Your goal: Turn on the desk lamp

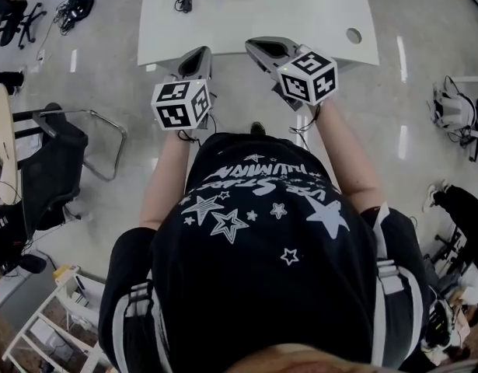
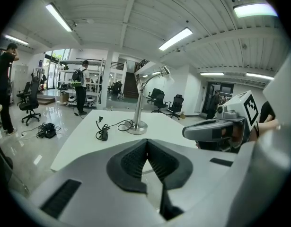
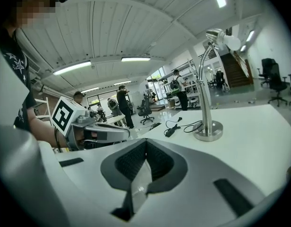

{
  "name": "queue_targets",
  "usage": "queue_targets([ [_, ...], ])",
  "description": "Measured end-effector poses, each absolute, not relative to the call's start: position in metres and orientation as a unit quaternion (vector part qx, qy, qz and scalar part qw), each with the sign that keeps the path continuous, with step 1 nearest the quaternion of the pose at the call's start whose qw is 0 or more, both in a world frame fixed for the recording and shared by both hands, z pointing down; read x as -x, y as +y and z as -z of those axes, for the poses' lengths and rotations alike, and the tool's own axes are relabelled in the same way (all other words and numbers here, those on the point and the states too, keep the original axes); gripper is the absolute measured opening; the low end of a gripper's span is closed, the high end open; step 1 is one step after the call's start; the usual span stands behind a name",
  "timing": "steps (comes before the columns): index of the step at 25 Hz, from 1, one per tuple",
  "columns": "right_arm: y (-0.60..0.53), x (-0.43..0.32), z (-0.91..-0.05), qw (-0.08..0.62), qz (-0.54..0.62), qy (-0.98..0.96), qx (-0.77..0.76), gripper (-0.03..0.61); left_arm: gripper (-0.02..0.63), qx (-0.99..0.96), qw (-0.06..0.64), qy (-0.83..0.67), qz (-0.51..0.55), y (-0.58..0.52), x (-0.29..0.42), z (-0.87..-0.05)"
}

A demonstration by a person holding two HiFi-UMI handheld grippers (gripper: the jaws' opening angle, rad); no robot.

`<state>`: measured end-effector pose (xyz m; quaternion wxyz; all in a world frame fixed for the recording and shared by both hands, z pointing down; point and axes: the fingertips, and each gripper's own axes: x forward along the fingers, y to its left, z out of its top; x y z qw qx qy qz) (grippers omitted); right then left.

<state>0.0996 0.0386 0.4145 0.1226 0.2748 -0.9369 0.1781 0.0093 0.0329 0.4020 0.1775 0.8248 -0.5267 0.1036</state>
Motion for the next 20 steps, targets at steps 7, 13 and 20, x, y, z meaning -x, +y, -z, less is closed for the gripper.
queue_targets([
  [7,0.048,-0.068,-0.403,0.111,-0.155,-0.938,-0.290,0.005,0.010,-0.827,0.176,-0.525,-0.095,0.043,0.023,-0.397],
  [13,0.064,-0.043,-0.402,0.118,-0.151,-0.934,-0.300,0.005,0.010,-0.831,0.184,-0.517,-0.087,0.055,0.047,-0.399],
  [20,0.069,-0.012,-0.399,0.120,-0.144,-0.937,-0.295,0.005,0.009,-0.826,0.185,-0.527,-0.082,0.065,0.082,-0.398],
])
